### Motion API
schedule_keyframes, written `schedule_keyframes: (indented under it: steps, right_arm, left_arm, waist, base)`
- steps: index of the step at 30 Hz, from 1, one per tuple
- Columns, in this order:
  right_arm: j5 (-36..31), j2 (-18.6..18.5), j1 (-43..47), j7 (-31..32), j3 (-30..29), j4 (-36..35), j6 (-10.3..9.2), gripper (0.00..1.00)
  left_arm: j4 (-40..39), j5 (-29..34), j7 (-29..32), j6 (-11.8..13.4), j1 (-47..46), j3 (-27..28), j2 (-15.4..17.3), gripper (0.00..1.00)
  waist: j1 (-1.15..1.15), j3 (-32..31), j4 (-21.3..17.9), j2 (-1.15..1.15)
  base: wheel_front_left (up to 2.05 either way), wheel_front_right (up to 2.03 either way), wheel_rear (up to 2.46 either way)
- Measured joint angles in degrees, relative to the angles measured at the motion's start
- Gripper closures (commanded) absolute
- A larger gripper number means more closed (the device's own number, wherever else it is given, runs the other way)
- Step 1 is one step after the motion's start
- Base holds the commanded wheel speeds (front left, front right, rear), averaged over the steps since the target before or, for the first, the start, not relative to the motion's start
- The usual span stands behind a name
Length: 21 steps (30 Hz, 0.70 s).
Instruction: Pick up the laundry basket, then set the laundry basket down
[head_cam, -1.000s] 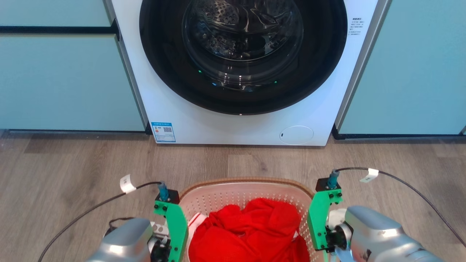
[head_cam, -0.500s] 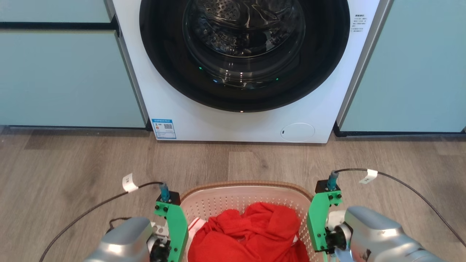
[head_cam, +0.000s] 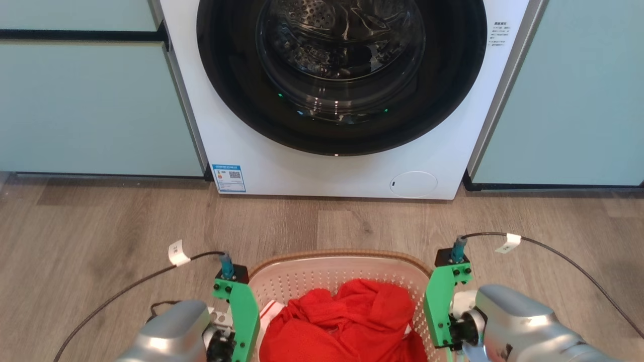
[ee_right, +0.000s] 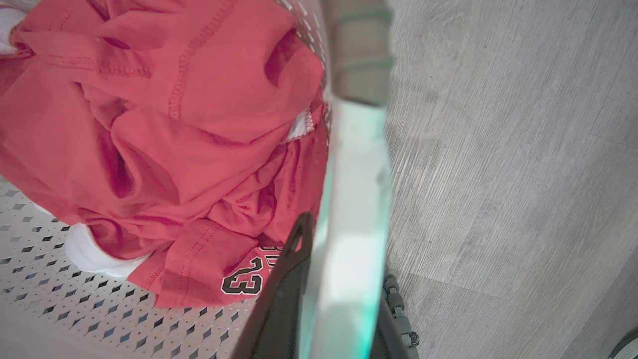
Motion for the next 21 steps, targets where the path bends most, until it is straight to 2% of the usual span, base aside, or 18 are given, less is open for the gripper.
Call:
schedule_keyframes:
  steps: [21]
  right_arm:
    - [1.6,-0.1,-0.88,-0.97,1.97,-0.02,0.0,1.0]
  left_arm:
    - [0.02,0.0,-0.08,0.0,0.0,0.0,0.05,1.0]
  waist:
    - [0.0,-0.19,-0.05,0.0]
  base:
    - [0.0,0.0,0.0]
